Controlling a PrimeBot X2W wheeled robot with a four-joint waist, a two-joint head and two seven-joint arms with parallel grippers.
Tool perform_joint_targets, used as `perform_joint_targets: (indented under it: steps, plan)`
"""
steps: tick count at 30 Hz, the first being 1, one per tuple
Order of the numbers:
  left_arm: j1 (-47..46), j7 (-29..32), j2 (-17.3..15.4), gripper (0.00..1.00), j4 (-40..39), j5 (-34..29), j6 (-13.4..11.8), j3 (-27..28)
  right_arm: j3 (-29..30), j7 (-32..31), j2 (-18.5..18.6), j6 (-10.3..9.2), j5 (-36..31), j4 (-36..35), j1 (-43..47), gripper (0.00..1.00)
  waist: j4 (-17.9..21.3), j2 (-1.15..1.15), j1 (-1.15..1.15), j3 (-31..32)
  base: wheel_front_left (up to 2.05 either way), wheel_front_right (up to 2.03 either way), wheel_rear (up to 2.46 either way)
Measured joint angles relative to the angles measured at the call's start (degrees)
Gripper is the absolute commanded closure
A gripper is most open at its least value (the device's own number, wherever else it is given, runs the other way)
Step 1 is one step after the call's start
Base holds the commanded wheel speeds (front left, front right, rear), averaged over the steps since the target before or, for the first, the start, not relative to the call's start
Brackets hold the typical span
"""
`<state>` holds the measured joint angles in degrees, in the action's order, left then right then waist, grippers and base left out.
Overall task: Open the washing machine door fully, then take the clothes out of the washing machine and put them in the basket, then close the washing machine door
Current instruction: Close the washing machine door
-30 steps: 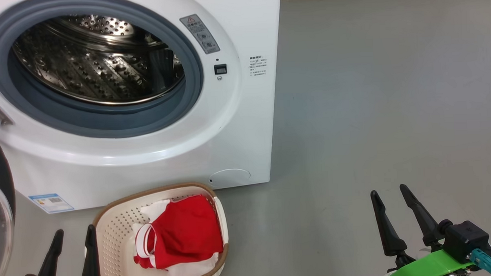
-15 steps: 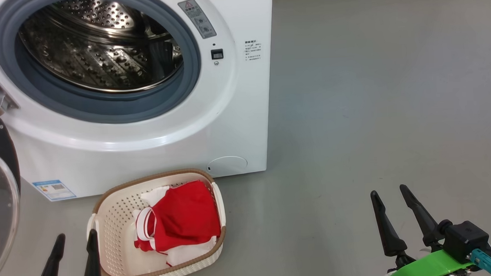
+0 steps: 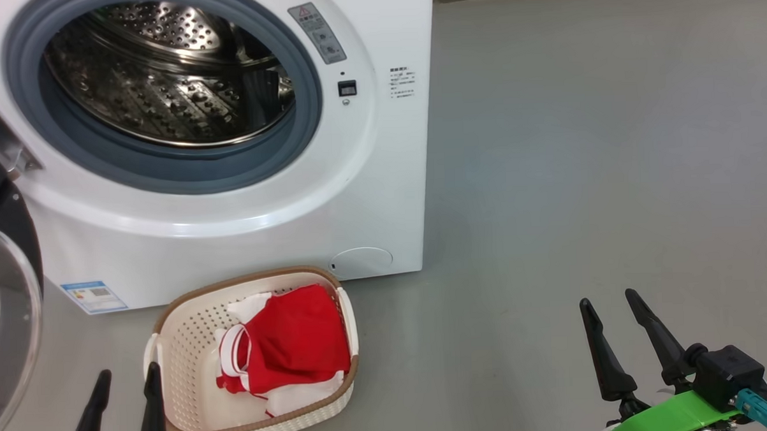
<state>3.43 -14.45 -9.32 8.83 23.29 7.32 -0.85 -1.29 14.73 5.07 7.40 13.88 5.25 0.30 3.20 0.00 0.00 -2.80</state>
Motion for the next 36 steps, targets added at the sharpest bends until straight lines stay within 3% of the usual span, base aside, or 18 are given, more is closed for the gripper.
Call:
perform_joint_targets:
  steps: [16,36]
  plan:
    - [0.9,0.0,2.4,0.0,1.2,0.2,0.0,0.6,-1.7,0.0,0.6,0.0,0.4,0.9,1.1,0.0,-6.8,0.0,0.0,0.7,0.0,0.0,0.0]
    - [1.6,0.0,5.0,0.0,1.6,0.1,0.0,0.2,-3.6,0.0,1.9,0.0,0.8,2.3,0.8,0.0,-22.7,0.0,0.0,1.4,0.0,0.0,0.0]
